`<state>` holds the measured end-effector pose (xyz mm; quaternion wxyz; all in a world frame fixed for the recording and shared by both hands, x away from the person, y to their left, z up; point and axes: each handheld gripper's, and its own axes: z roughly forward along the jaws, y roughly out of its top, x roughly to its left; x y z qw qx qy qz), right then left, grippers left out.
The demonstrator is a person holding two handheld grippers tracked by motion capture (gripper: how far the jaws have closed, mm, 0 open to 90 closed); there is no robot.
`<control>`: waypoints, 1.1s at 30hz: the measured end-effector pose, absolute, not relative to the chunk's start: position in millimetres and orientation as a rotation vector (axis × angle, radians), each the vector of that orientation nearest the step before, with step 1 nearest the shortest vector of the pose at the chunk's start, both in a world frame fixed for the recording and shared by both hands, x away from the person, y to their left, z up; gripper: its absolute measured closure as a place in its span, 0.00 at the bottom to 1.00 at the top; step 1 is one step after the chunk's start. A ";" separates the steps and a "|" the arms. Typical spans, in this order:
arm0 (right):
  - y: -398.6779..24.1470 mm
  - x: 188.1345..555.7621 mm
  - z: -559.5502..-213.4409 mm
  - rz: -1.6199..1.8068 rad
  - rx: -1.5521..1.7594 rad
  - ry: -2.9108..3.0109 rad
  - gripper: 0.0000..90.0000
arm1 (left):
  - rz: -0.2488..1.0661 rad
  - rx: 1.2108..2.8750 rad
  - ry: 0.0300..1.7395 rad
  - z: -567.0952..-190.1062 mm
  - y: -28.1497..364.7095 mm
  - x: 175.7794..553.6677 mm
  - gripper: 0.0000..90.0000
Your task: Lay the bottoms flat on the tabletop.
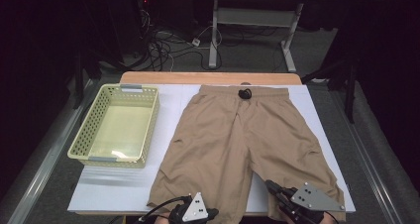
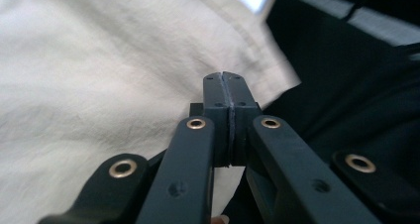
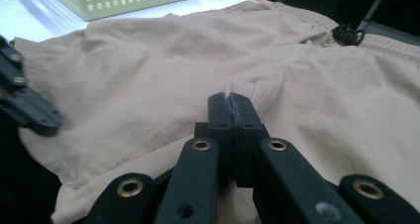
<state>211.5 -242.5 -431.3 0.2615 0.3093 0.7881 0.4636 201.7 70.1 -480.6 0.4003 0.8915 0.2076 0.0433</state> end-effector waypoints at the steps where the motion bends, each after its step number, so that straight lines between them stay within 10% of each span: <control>1: -242.8 210.5 -430.9 1.258 0.840 2.131 1.00 | 0.120 2.261 0.514 -480.6 70.0 198.8 0.98; 15: -242.1 205.8 -429.2 1.260 0.813 2.135 1.00 | 0.130 2.240 0.599 -466.1 -0.6 231.6 0.53; 19: -245.1 205.5 -430.1 1.263 0.817 2.132 1.00 | 0.189 2.318 0.599 -480.4 -28.3 240.4 0.55; 23: -245.7 204.9 -430.0 1.261 0.814 2.135 1.00 | 0.150 2.273 0.630 -482.5 -23.4 249.1 0.97; 33: -240.1 200.7 -428.6 1.276 0.791 2.146 1.00 | 0.004 2.247 0.501 -482.4 -31.4 241.2 0.86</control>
